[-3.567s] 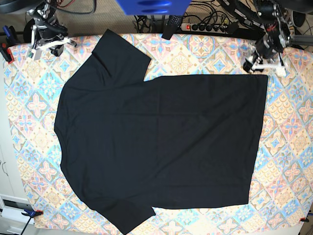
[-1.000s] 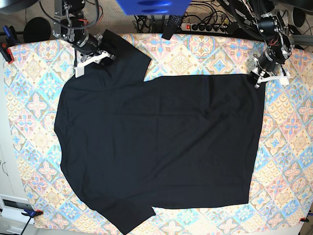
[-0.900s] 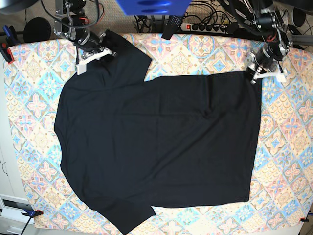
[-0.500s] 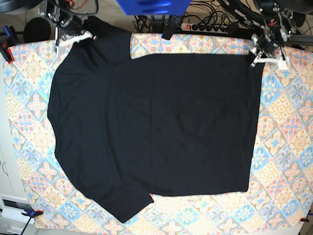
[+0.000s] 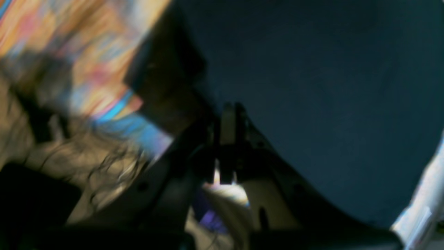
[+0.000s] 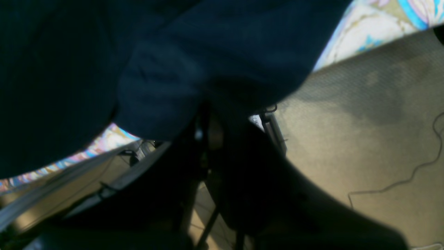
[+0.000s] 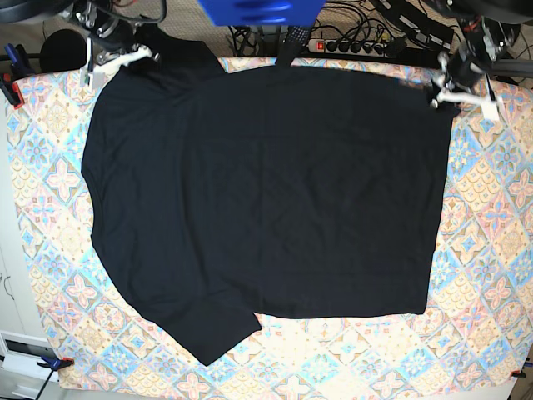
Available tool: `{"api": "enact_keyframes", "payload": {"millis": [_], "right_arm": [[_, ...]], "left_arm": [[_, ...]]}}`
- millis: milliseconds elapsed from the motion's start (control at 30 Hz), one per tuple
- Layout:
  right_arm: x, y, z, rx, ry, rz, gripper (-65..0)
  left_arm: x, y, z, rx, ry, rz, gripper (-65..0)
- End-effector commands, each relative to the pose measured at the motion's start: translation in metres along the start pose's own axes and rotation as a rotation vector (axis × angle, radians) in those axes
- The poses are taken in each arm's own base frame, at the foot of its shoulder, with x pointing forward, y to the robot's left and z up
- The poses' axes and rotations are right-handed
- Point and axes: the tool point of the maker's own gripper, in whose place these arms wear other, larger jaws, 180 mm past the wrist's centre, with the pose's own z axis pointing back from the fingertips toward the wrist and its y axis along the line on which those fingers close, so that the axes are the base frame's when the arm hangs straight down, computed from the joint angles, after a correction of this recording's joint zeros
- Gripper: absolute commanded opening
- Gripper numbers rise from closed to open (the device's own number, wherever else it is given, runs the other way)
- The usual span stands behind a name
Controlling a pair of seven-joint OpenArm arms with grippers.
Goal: Fold the T-shirt properly
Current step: 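Lift the shoulder edge and pull it toward the robot with both grippers, then lay the held shoulder edge down and release with both grippers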
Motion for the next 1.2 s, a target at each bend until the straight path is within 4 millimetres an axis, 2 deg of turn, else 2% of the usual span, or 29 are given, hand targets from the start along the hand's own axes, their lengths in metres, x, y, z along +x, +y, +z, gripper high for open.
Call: {"api": "enact_keyframes", "payload": {"millis": [0, 267, 367, 500, 633, 733, 867, 967, 1067, 1167], "right_arm": [[0.025, 0.012, 0.0, 0.038, -0.074, 0.018, -65.0], [0.119, 0.063, -0.01, 0.155, -0.274, 0.083, -65.0], [0.143, 0.075, -0.013, 0.183, -0.321, 0.081, -64.9], [0.163, 0.08, -0.028, 0.196, -0.334, 0.054, -64.8], [0.174, 0.087, -0.048, 0.211, -0.315, 0.03, -64.8], [0.179, 0.093, -0.061, 0.222, -0.296, 0.023, -64.7], [0.194, 0.099, -0.074, 0.231, -0.291, 0.0, -64.7], [0.203, 0.101, -0.084, 0.232, -0.282, -0.021, -63.9], [0.207, 0.102, -0.09, 0.231, -0.274, -0.034, -57.1], [0.207, 0.1, -0.089, 0.227, -0.277, -0.035, -46.7]], "left_arm": [[0.018, -0.012, 0.002, -0.032, -0.05, -0.027, -65.0], [0.074, -0.066, -0.017, -0.155, -0.178, -0.035, -65.0], [0.082, -0.076, -0.038, -0.183, -0.167, 0.003, -65.0], [0.092, -0.076, -0.072, -0.163, -0.144, 0.057, -65.0], [0.102, -0.084, -0.095, -0.165, -0.127, 0.09, -65.0], [0.108, -0.092, -0.107, -0.178, -0.115, 0.122, -65.0], [0.123, -0.1, -0.112, -0.194, -0.159, 0.139, -65.0], [0.12, -0.098, -0.118, -0.19, -0.15, 0.161, -64.9], [0.111, -0.096, -0.129, -0.184, -0.115, 0.192, -63.9], [0.105, -0.092, -0.132, -0.177, -0.092, 0.203, -55.3]]}}
